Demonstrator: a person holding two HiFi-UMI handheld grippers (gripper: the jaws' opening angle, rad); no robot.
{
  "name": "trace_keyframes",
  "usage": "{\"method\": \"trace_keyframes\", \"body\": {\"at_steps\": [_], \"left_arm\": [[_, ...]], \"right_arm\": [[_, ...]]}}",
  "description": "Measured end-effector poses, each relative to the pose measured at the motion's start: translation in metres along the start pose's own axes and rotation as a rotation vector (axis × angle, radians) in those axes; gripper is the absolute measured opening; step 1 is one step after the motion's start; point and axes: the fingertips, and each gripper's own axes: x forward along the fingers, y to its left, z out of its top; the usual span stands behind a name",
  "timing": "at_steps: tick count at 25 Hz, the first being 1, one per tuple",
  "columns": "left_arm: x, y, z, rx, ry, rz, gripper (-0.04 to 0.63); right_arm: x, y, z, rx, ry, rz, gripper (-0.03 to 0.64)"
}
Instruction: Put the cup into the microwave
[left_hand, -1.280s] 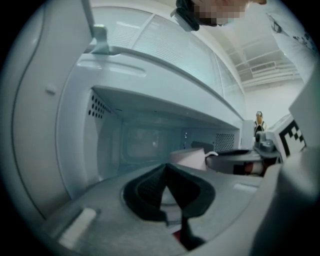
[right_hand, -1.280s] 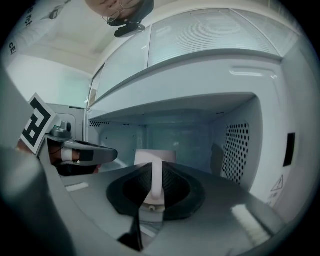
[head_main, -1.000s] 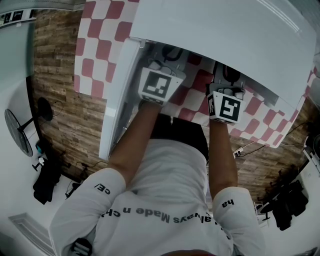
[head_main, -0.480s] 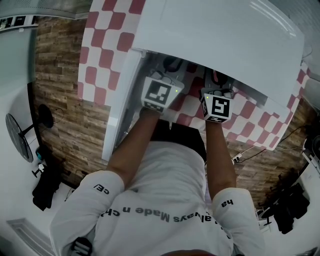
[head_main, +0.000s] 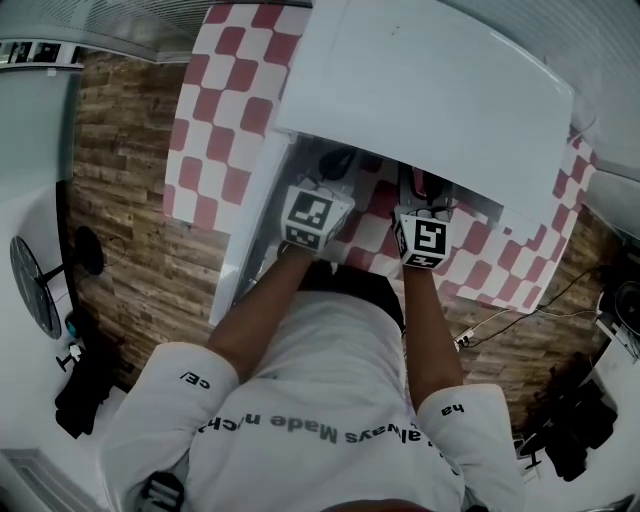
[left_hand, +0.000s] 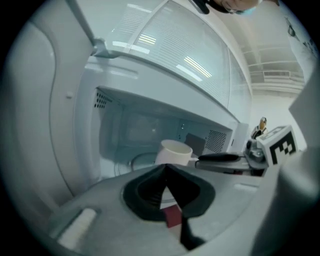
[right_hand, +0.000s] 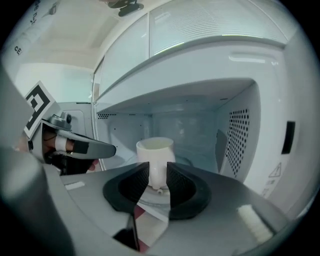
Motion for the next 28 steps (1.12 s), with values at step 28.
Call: {"method": "trace_keyframes", "body": {"at_steps": [28], "left_arm": [[-0.111, -0.080, 0.133, 0.037, -0.098, -0.136, 0.003]], "right_arm": [[-0.147, 0.031, 0.176, 0.003, -0.096, 0.135, 0.055]]}}
